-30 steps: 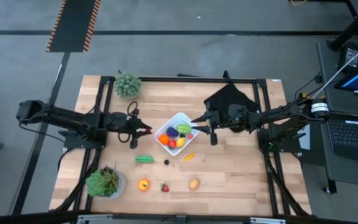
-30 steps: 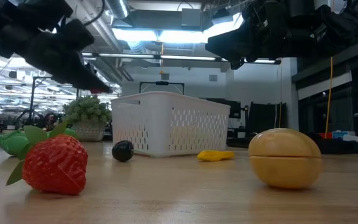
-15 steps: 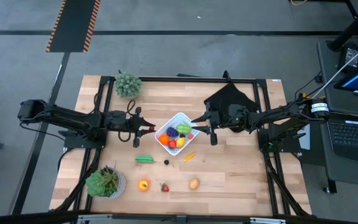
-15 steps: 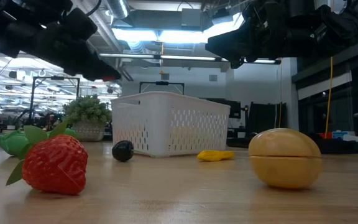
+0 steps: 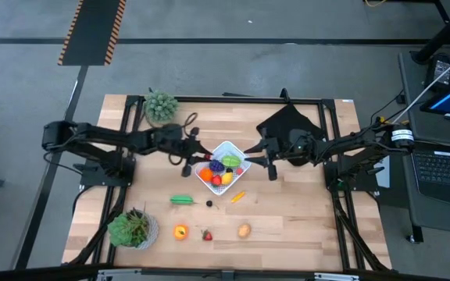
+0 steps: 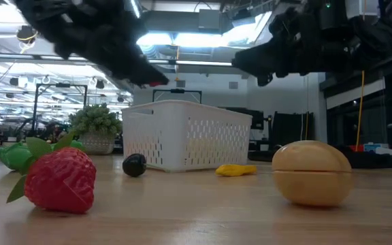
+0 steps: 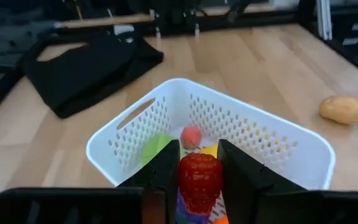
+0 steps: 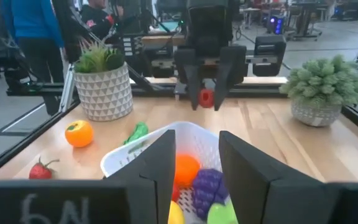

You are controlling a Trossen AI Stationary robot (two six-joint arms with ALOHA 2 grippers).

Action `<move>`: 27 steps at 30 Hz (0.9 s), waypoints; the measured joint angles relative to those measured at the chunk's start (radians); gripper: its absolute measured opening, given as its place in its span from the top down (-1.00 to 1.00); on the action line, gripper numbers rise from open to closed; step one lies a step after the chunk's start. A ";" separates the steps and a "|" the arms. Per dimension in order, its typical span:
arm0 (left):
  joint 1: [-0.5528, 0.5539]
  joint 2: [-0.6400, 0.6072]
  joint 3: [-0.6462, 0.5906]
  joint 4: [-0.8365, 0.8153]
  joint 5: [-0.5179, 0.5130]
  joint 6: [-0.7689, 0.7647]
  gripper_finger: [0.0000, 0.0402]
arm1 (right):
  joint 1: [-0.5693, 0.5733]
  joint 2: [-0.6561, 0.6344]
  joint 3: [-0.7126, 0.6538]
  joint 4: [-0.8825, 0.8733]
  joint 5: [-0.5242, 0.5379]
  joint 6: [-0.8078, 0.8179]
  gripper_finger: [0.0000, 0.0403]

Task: Pick and placing Produce into tupperware
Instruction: Put the raspberry into the white bin

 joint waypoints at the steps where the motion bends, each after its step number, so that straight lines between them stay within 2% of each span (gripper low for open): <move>1: 0.003 0.023 0.030 -0.029 0.011 0.012 0.59 | -0.005 -0.002 -0.007 0.000 -0.001 0.000 0.37; 9: 0.006 0.141 0.224 -0.267 0.024 0.086 0.59 | -0.055 -0.114 -0.080 -0.021 -0.114 -0.020 0.37; 14: 0.005 0.166 0.313 -0.380 0.023 0.120 0.59 | -0.078 -0.193 -0.146 -0.017 -0.120 -0.006 0.37; 19: 0.002 0.189 0.409 -0.540 0.022 0.163 0.59 | -0.077 -0.217 -0.177 -0.023 -0.121 0.005 0.37; 27: -0.058 0.335 0.636 -0.875 -0.088 0.272 0.59 | -0.077 -0.217 -0.177 -0.029 -0.121 0.006 0.37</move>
